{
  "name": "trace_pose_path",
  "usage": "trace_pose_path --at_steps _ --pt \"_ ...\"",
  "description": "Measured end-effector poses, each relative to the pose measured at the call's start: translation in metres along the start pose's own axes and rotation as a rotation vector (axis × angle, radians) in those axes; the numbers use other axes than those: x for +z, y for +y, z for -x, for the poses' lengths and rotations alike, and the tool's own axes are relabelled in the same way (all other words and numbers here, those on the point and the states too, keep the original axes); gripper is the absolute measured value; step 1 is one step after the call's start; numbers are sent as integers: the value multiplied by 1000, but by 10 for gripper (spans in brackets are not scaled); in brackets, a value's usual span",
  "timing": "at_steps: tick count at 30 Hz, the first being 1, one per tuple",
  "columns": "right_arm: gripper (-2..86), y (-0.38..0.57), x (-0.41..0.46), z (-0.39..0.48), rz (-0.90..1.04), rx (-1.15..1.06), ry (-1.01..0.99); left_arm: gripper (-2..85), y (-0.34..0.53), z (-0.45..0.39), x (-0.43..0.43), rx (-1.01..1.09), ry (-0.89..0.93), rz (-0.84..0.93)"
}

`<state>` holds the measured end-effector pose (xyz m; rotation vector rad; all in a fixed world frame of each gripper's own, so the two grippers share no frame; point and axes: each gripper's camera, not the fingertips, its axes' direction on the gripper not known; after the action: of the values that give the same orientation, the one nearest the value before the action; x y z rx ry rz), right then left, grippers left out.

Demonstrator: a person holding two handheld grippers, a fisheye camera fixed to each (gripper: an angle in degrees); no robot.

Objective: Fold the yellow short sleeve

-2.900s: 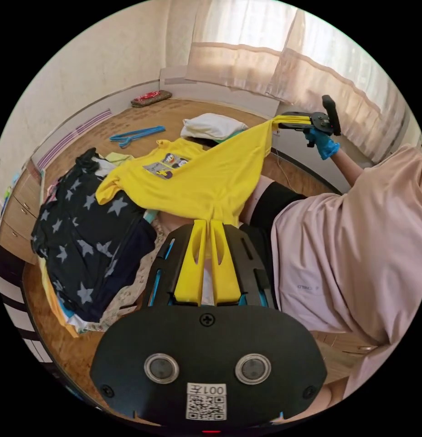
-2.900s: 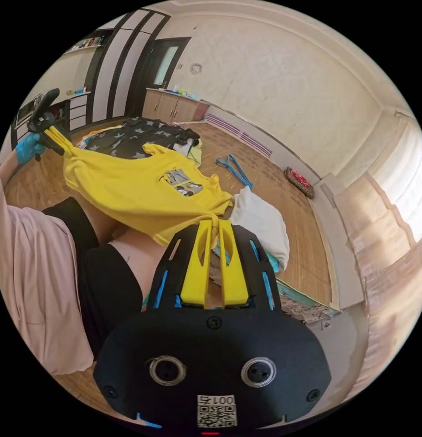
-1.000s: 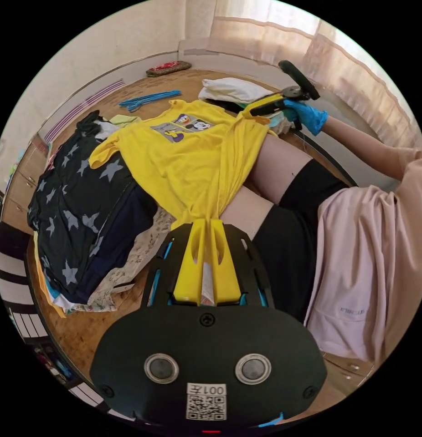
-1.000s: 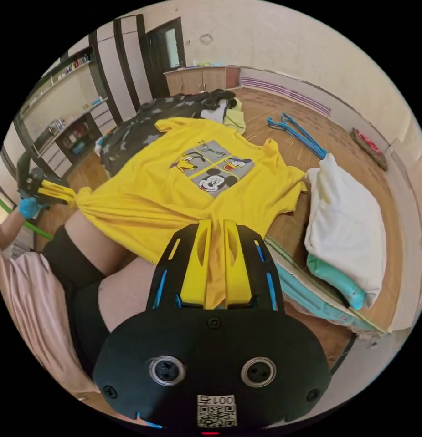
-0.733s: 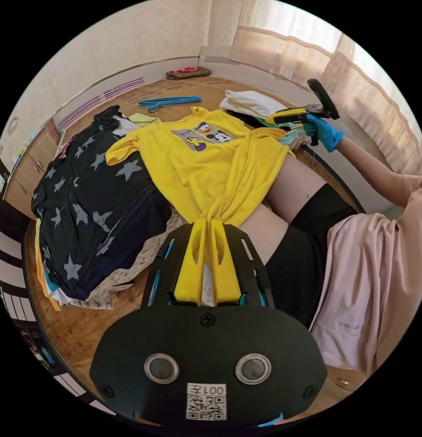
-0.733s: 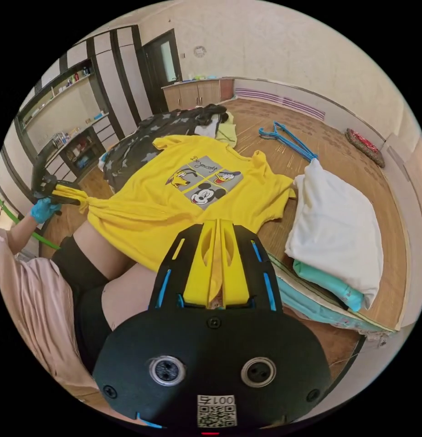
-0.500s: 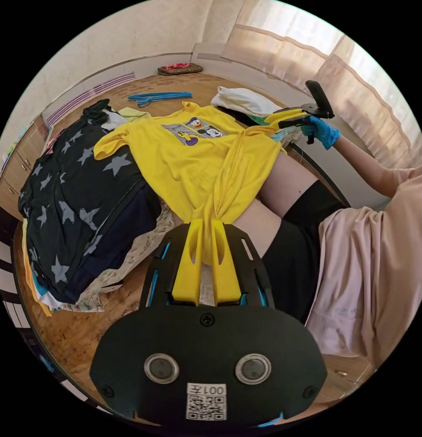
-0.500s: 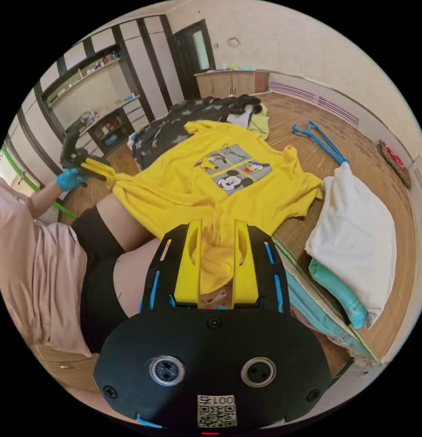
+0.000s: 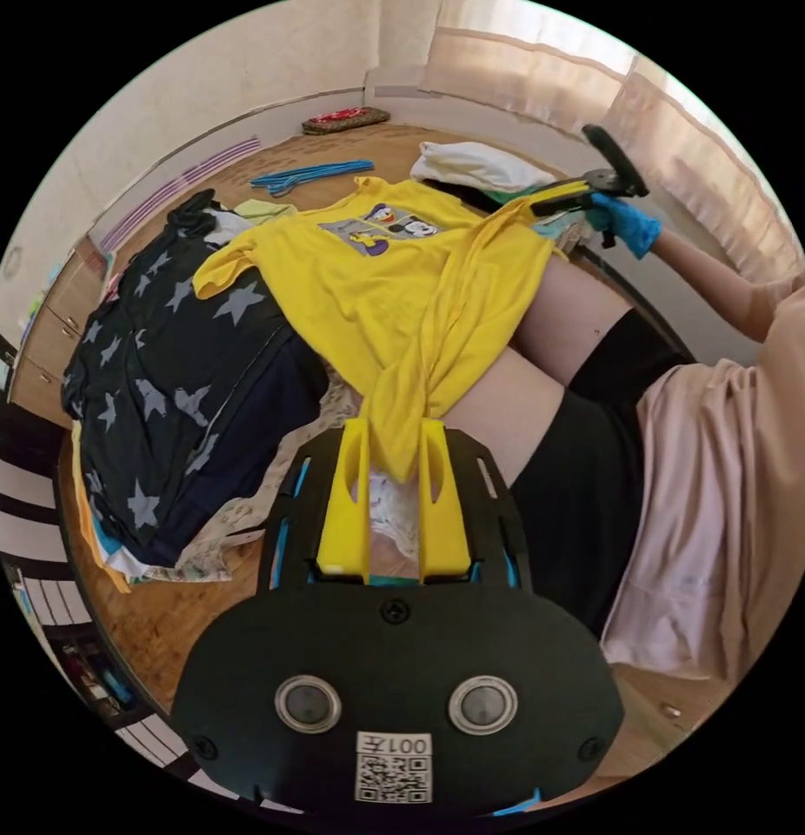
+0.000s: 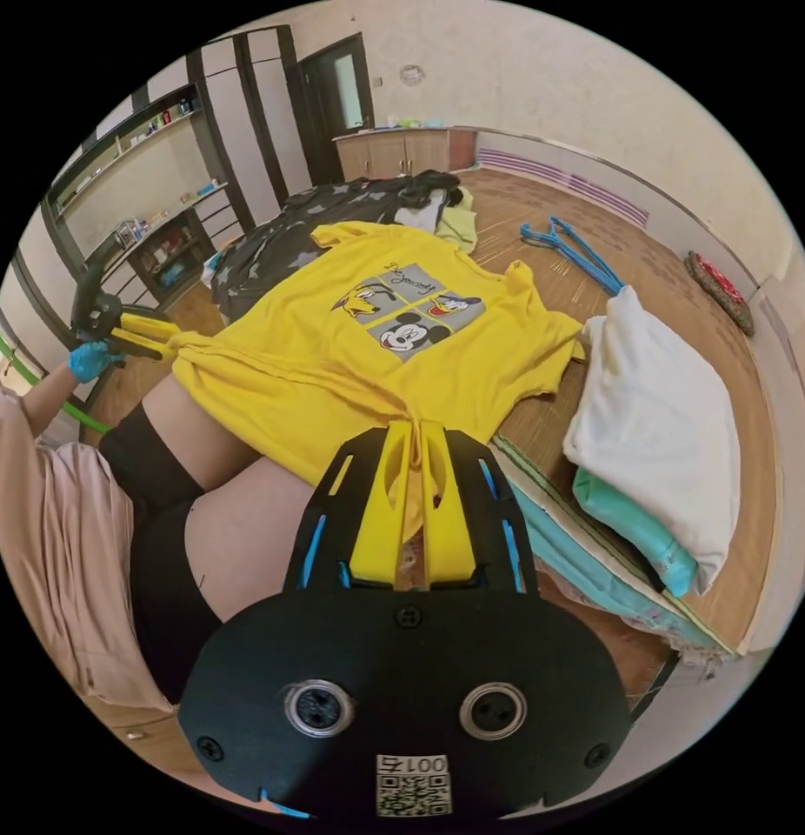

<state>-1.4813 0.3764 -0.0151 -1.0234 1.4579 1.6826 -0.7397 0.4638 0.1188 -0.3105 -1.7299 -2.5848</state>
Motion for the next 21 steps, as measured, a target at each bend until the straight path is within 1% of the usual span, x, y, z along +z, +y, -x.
trace_pose_path --at_steps 1,3,6,9,11,14,17,21 --pt "13 3 -7 2 -9 -4 32 16 -1 -2 4 -1 -54 5" --pt "12 8 -21 4 -26 -13 64 0 -2 -3 7 12 -60 13" --pt "12 21 -53 9 -64 -42 52 -8 -5 -1 -10 18 -32 -14" --pt "11 38 -91 16 -82 -102 -6 -10 -6 2 -45 74 49 -56" --pt "10 53 -117 21 -17 -162 -89 -10 -7 2 -72 153 143 -55" --pt "9 70 -138 31 60 -204 -188 -10 -10 -10 -93 275 232 -14" --pt "8 87 -136 45 152 -225 -217 -10 -11 -24 -91 382 245 49" --pt "7 106 -110 59 218 -210 -277 -10 -15 -30 -63 404 266 147"
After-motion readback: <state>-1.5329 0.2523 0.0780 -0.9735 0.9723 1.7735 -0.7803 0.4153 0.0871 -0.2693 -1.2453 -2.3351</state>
